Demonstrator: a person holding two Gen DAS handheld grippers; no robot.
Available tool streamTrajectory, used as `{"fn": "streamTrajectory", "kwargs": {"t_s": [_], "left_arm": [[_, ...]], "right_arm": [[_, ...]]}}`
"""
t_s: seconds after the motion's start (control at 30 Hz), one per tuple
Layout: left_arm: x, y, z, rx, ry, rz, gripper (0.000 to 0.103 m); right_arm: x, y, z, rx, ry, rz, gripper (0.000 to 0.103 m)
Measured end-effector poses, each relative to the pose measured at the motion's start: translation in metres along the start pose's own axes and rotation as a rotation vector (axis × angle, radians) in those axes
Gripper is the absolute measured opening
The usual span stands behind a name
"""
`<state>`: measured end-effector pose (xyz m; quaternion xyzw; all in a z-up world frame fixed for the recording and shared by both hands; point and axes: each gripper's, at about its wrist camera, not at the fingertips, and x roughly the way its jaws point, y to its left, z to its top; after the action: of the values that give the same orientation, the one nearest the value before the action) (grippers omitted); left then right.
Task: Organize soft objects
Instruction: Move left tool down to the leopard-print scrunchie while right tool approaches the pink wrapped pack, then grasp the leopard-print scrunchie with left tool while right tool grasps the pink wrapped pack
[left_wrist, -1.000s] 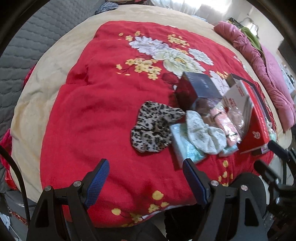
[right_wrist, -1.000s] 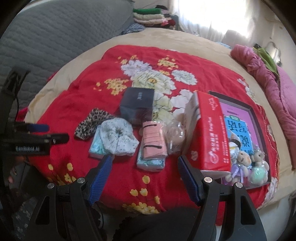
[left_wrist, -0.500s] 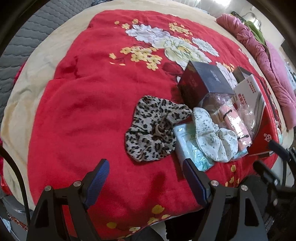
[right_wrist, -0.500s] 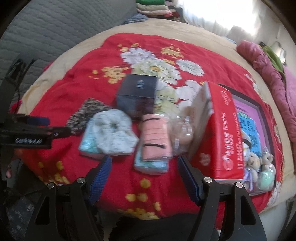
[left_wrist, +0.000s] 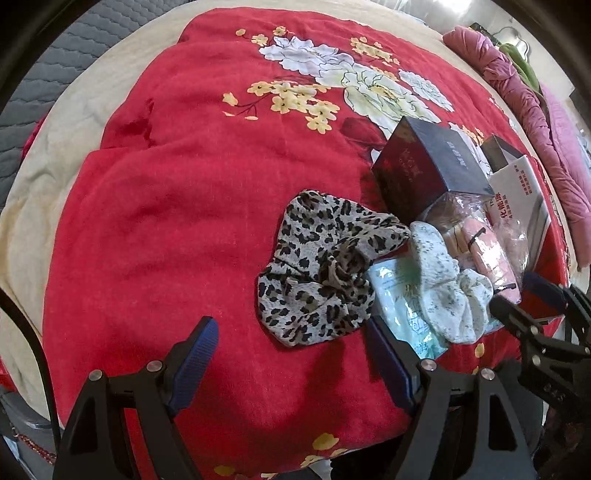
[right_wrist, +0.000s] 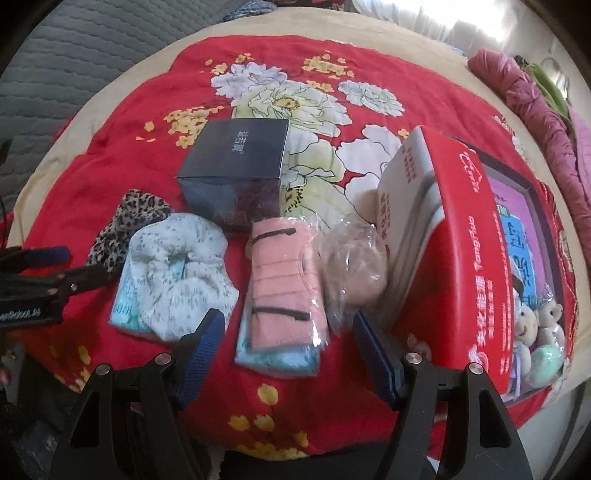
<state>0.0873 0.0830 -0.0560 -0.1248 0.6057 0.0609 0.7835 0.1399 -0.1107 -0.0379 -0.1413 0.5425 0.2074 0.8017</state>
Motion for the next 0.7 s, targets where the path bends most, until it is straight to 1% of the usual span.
{"fn": "streamTrajectory", "kwargs": {"t_s": [0.03, 0.1, 0.17, 0.2, 0.3, 0.37, 0.4, 0.47, 0.63, 0.7], "left_arm": [[0.001, 0.001, 0.000, -0.002, 0.002, -0.004, 0.081], [0.005, 0.001, 0.001, -0.004, 0.009, -0.008, 0.081], [0.006, 0.001, 0.002, -0.005, 0.011, -0.010, 0.081], [0.006, 0.002, 0.003, -0.007, 0.012, -0.011, 0.081], [0.006, 0.003, 0.003, -0.012, 0.010, -0.018, 0.081], [0.005, 0.004, 0.004, -0.016, 0.005, -0.026, 0.081], [0.006, 0.004, 0.004, -0.016, 0.005, -0.027, 0.081], [0.006, 0.004, 0.005, -0.019, 0.005, -0.034, 0.081], [0.008, 0.005, 0.006, -0.022, 0.006, -0.050, 0.081], [0.010, 0.006, 0.006, -0.021, 0.008, -0.052, 0.081]], "right_arm": [[0.001, 0.001, 0.001, -0.005, -0.002, -0.002, 0.071], [0.004, 0.005, 0.006, -0.019, -0.001, -0.016, 0.065], [0.009, 0.007, 0.009, -0.027, 0.009, -0.018, 0.053], [0.011, 0.007, 0.010, -0.027, 0.015, -0.019, 0.050], [0.008, 0.004, 0.009, -0.007, 0.011, -0.005, 0.050], [0.004, -0.002, 0.005, 0.033, 0.003, 0.017, 0.050], [0.002, -0.006, 0.001, 0.055, 0.004, 0.025, 0.047], [0.001, -0.008, -0.003, 0.074, 0.007, 0.040, 0.047], [0.005, -0.005, -0.010, 0.084, 0.025, 0.055, 0.047], [0.010, -0.005, -0.009, 0.085, 0.032, 0.048, 0.046]]}}
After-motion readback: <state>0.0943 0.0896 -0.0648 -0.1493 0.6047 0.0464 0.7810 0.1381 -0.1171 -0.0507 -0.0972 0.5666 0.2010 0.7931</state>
